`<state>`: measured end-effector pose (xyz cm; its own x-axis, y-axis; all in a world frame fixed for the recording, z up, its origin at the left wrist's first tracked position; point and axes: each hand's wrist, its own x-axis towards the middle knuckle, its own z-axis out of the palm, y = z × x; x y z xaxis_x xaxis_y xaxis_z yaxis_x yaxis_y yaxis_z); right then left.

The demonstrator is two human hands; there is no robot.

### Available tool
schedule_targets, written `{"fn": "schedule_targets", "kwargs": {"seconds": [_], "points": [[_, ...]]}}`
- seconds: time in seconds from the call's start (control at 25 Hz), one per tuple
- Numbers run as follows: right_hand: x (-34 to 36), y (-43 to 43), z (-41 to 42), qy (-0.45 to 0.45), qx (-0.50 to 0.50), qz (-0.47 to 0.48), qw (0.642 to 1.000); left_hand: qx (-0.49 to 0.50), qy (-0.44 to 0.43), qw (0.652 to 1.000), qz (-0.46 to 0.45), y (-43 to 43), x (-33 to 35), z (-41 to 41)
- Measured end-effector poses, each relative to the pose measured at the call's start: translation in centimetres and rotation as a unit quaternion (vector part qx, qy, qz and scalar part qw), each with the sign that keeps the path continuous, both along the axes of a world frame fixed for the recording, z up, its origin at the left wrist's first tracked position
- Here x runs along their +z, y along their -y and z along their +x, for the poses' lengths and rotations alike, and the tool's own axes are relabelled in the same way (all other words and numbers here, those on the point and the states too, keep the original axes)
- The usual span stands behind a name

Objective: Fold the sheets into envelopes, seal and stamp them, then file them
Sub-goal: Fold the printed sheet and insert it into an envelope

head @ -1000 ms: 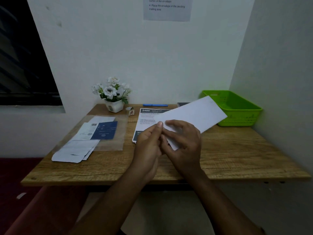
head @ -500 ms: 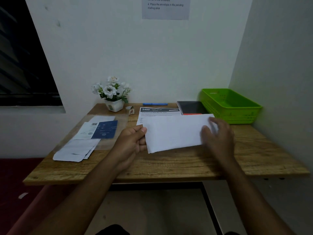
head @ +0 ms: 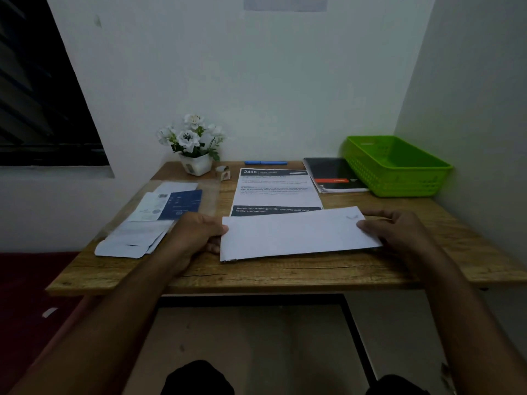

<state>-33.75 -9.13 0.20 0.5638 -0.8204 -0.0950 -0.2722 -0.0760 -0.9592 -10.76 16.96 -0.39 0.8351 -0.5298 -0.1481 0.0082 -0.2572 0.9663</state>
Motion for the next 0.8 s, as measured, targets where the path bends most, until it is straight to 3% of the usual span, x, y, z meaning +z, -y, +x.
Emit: {"fn": "schedule_targets", "kwargs": {"seconds": [0.36, 0.8], "points": [[0.4, -0.6, -0.1, -0.166, 0.051, -0.108, 0.979, -0.012, 0.112, 0.983, 0.143, -0.1, 0.1, 1.0], [0.1, -0.3, 0.4, -0.183, 0.068, -0.139, 0.971, -0.008, 0.242, 0.944, 0.224, 0.8, -0.4, 0.9]]}}
